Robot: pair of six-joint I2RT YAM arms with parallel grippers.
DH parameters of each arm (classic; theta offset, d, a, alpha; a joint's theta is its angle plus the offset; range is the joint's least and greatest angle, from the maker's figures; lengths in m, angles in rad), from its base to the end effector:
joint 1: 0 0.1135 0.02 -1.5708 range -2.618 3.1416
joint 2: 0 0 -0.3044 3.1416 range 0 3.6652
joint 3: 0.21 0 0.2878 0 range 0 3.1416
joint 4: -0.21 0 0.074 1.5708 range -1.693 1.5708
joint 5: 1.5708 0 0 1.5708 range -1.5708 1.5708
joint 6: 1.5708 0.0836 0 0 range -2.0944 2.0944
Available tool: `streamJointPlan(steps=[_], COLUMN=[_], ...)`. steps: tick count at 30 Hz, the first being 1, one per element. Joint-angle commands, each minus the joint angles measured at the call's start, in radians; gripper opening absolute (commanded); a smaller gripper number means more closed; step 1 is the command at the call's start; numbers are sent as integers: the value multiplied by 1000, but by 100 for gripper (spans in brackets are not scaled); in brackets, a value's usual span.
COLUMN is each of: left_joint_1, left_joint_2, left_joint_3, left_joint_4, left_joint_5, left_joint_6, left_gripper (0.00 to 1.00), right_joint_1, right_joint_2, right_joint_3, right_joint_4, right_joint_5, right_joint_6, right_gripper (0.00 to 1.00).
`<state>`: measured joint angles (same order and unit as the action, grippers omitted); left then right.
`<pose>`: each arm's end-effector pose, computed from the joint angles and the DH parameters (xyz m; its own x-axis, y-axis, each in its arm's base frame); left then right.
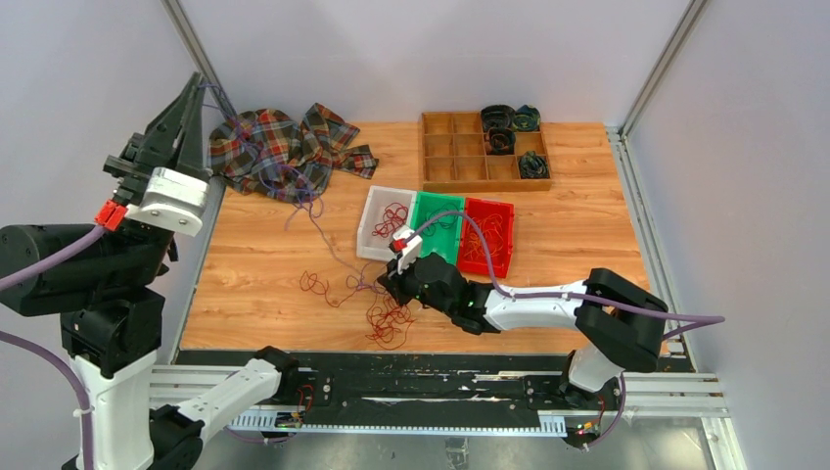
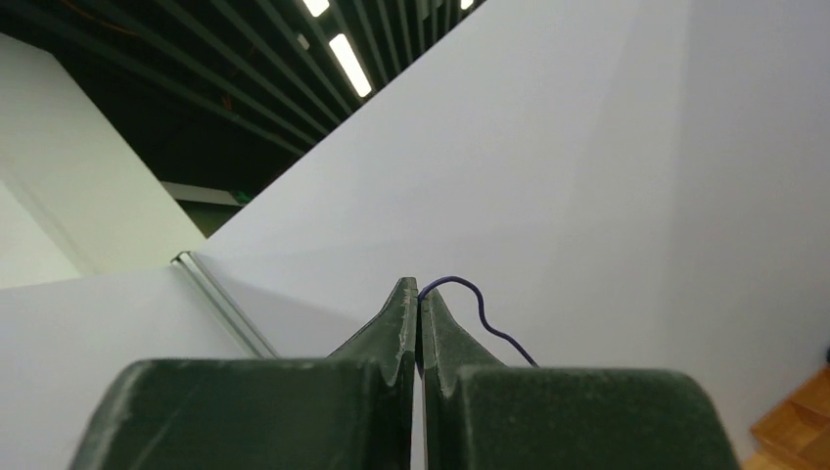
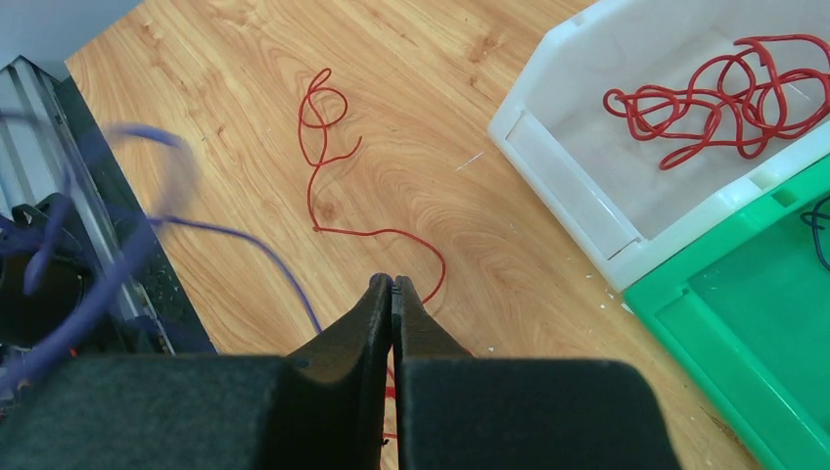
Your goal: Untangle the cables
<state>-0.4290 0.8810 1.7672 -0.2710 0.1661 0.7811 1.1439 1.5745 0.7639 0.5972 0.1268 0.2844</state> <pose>0.0721 -0.0482 0.6946 0.7480 0.4214 -0.5128 0.0090 0.7660 0.6427 0.1802 0.3706 0.2220 -0.3232 -0.0382 -0.9456 -0.7929 0.5563 0.2485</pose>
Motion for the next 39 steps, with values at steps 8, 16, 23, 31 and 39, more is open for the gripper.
streamJointPlan(steps=[8,16,23,31,39], left_joint_1=[-5,-6,-5,-6,-5], left_joint_2=[69,223,108,-22,-56], left_joint_3=[106,376,180,-45,-115], left_joint_4=[228,228,12,-112,-148], left_joint_5=[-137,-154,53,223,280], left_joint_6=[95,168,107,143,91], left_gripper=[1,1,1,1,0], right_joint_1=[4,13,16,16,-3], right_joint_2=[-27,7,-54,-200,-316], right_joint_3=[-10,-27,32,181,258], right_joint_4=[2,-36,-54,-124,-131], right_joint_5=[65,97,71,19,11], right_joint_6=[5,-9,-17,-82,-67], right_gripper=[1,1,1,1,1])
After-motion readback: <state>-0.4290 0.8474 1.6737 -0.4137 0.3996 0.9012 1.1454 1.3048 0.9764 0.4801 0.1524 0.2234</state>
